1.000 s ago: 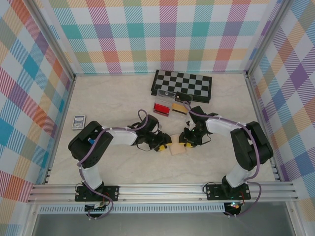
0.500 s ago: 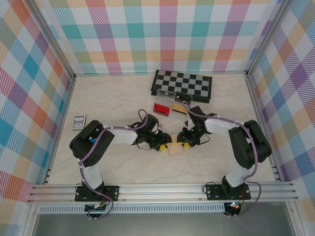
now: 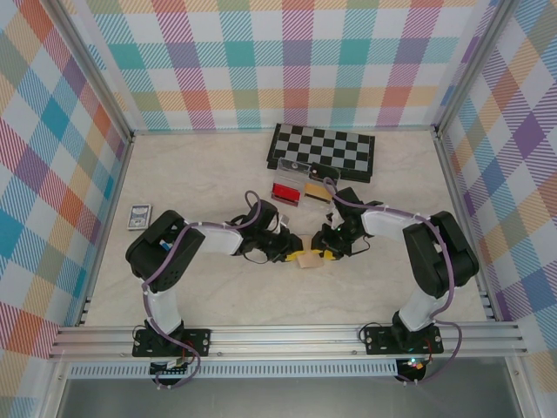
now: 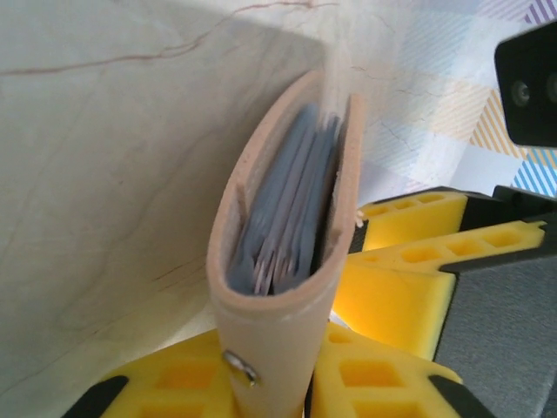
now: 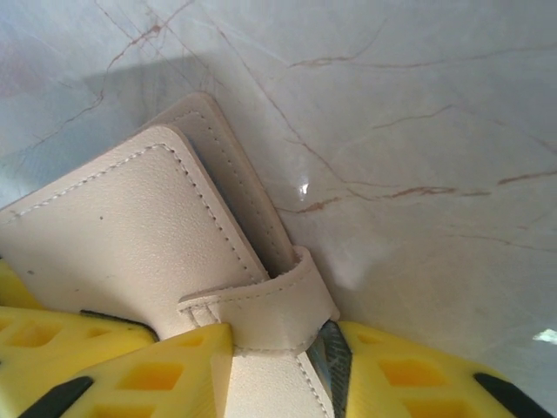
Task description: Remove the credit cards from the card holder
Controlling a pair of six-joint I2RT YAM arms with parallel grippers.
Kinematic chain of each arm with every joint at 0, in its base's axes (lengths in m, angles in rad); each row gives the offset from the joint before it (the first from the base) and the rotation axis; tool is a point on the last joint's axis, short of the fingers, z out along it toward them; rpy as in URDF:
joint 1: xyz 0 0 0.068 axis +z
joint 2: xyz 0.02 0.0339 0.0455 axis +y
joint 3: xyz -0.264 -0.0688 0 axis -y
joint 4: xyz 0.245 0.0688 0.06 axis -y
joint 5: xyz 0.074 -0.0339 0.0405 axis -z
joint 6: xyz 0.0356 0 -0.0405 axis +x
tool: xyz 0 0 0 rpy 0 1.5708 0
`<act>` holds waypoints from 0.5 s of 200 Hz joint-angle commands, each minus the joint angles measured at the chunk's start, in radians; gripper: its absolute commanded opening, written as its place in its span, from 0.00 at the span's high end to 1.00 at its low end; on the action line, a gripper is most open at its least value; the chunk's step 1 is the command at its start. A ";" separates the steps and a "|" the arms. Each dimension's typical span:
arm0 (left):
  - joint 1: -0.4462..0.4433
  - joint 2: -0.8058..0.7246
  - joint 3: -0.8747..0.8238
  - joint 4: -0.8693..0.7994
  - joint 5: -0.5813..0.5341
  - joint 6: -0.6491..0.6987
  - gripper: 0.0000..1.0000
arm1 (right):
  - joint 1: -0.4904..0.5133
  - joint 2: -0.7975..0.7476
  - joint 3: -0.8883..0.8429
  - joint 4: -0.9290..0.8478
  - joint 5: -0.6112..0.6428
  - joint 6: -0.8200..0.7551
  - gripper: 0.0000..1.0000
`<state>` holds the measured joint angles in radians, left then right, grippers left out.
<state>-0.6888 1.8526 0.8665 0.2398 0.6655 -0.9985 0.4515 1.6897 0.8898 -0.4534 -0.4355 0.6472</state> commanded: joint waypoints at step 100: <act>0.002 -0.256 0.442 -1.198 -0.742 0.642 0.91 | 0.009 -0.263 -0.019 -0.081 0.346 0.065 0.07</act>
<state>-0.6792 1.6375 1.2110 -0.6071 0.2256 -0.5430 0.4534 1.4597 0.8898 -0.5140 -0.1547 0.6983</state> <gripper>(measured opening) 0.145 0.897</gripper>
